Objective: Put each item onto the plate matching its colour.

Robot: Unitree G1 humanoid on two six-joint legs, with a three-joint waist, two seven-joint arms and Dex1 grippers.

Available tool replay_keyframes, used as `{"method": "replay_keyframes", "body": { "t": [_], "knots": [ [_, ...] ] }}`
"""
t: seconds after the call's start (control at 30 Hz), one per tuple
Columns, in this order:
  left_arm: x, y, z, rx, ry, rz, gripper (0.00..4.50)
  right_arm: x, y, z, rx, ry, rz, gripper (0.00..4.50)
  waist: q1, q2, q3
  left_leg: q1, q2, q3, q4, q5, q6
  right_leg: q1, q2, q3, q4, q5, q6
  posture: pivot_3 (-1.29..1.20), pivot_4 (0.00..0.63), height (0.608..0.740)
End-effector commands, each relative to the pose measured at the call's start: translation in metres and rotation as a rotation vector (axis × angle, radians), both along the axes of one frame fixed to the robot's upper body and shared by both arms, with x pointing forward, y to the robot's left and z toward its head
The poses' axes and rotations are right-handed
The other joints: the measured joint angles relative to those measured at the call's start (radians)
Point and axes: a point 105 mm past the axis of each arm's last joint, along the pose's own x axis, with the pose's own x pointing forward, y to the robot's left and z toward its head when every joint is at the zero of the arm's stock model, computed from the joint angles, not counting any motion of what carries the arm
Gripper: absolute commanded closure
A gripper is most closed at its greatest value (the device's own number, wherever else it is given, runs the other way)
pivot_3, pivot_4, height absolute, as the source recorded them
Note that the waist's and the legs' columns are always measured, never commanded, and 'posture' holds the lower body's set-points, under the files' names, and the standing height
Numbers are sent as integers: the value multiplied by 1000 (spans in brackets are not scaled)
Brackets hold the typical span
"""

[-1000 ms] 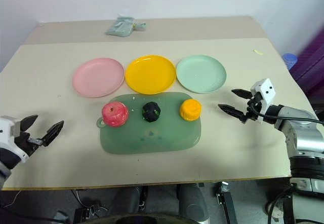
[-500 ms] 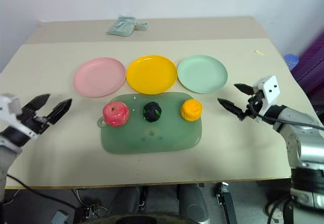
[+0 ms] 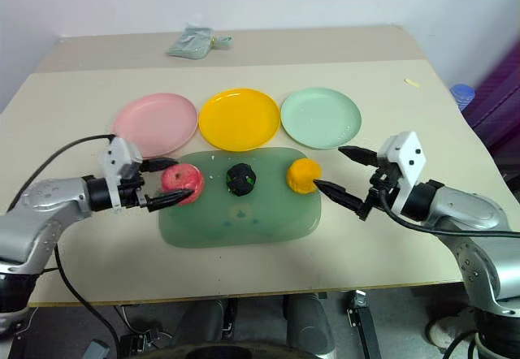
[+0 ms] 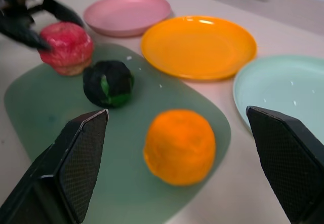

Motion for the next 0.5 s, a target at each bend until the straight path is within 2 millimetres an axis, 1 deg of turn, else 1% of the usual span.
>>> {"method": "replay_keyframes", "body": {
  "t": [0.03,0.1,0.17,0.27,0.3,0.4,0.5],
  "knots": [
    [4,3,-8,65,10,-18,0,-6,18,17,8,-47,33,46,1,0,0,0,0,0,0,0,0,0,0,0,0,0,0,0,150,740],
    [8,3,-10,61,8,-9,536,-7,23,21,13,-45,44,0,2,0,0,0,0,0,0,0,0,0,0,0,0,0,0,0,150,740],
    [14,5,-3,16,-18,27,1083,-8,29,25,16,-43,68,0,2,0,0,0,0,0,0,0,0,1,-1,0,0,0,0,0,150,740],
    [20,9,17,-91,-70,74,1083,-10,38,29,22,-40,118,0,1,0,0,0,0,0,0,0,0,0,-1,0,0,0,0,0,150,740],
    [25,14,27,-124,-106,114,1083,-11,43,30,25,-38,139,0,1,0,0,0,0,0,0,0,0,0,-1,0,0,0,0,0,150,740],
    [45,34,52,-174,-213,266,1083,-13,59,30,42,-34,207,0,1,-2,1,0,0,-1,1,0,0,0,0,0,1,0,0,0,150,740],
    [69,53,62,-159,-264,426,1083,-10,71,27,64,-34,244,0,3,-2,1,-1,0,-1,1,0,0,-1,0,-1,1,0,0,0,150,740]
  ]
}}
